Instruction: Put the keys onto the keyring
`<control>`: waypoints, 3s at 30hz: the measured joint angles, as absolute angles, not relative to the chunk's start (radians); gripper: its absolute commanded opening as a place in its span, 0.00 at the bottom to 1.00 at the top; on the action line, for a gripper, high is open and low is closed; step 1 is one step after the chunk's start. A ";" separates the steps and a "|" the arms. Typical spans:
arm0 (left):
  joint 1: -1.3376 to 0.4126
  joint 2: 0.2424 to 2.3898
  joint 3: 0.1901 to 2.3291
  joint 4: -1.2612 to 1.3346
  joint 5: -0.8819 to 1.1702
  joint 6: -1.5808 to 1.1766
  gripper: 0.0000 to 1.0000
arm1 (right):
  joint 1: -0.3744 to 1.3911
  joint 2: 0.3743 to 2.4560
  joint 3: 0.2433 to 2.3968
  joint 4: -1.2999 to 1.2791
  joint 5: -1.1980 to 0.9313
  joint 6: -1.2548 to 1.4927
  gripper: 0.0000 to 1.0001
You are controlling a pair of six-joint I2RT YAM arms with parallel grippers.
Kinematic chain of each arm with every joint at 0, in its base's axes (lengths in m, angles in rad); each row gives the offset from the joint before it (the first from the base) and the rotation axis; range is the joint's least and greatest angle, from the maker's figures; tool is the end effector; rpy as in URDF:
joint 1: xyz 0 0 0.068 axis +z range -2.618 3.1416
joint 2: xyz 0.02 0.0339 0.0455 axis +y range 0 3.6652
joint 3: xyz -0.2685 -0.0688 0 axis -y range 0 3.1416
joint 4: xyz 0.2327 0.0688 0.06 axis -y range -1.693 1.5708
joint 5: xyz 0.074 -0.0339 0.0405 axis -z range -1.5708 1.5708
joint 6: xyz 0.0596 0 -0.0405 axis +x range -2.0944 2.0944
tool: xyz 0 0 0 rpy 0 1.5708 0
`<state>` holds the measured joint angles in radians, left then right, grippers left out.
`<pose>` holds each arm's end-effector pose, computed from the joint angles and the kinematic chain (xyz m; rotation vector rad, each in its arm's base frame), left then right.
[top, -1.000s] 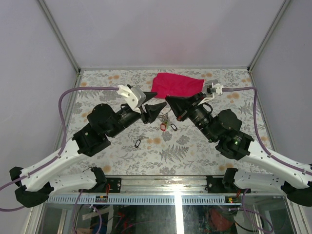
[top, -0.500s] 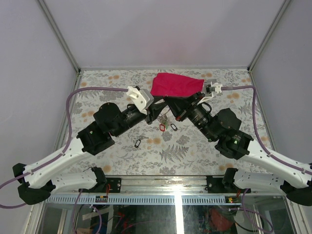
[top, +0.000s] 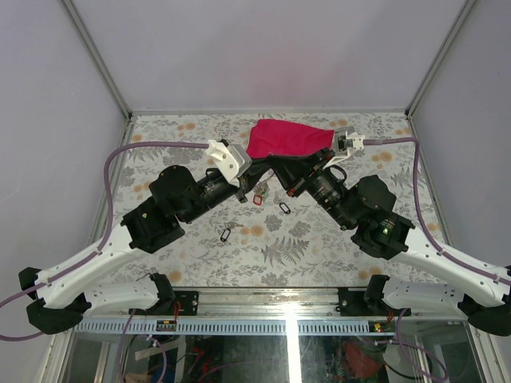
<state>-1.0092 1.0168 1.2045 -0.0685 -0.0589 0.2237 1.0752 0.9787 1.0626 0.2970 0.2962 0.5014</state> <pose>0.1248 -0.1917 0.4601 0.8150 1.2351 -0.5976 0.1193 0.1840 0.4643 -0.0906 1.2936 1.1938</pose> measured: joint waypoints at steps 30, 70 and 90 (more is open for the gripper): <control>-1.061 0.985 1.202 -0.209 -0.174 0.425 0.00 | 0.735 1.126 1.446 -0.283 -0.102 0.587 0.45; -1.084 0.995 1.198 -0.239 -0.207 0.443 0.18 | 0.723 1.209 1.472 -0.293 -0.467 0.577 0.00; -1.095 0.995 1.198 -0.231 -0.214 0.444 0.00 | 0.723 1.209 1.469 -0.286 -0.473 0.577 0.03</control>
